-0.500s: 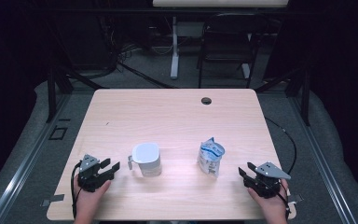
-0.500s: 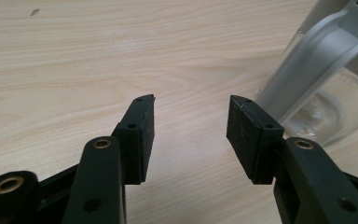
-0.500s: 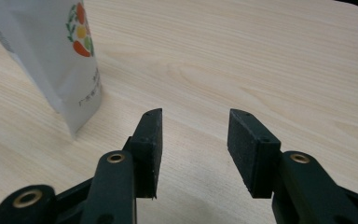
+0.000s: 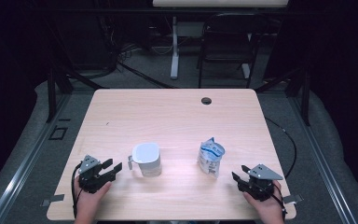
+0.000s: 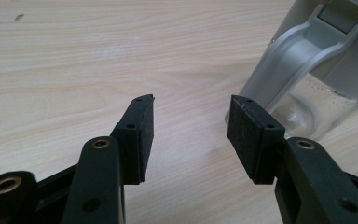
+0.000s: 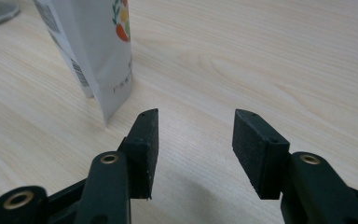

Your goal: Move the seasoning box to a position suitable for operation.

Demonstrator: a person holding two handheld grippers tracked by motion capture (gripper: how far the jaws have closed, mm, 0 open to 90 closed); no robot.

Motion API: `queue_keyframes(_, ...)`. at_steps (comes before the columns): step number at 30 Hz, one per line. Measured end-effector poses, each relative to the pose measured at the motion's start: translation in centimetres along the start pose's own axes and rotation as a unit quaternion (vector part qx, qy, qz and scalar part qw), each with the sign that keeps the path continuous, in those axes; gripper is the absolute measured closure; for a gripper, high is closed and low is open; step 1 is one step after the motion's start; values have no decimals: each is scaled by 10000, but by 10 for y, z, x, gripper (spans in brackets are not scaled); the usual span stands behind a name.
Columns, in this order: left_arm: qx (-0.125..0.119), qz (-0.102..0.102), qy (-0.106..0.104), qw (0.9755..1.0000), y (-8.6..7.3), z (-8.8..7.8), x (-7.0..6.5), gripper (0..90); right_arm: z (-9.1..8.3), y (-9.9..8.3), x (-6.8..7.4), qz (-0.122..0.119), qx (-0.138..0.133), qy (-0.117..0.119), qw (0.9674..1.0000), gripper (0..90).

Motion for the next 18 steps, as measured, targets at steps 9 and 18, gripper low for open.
queue_keyframes(9, -107, 34, -160, 9998, 4, -5, -3, 490, -3, 2, 4, 91, -90, -28, 9999, 460)
queue_keyframes(18, -172, 173, -333, 9991, 9, -6, -15, 494, -5, 2, 6, 158, -94, -38, 9998, 449)
Point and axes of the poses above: each handheld gripper's, and its own axes: z roughly forward along the jaws, y roughly out of its top, x roughly to its left, the point moved 5 cm from there along z, roughly forward along the jaws, and after that the axes turned 13 degrees about z, right-handed, at the moved point
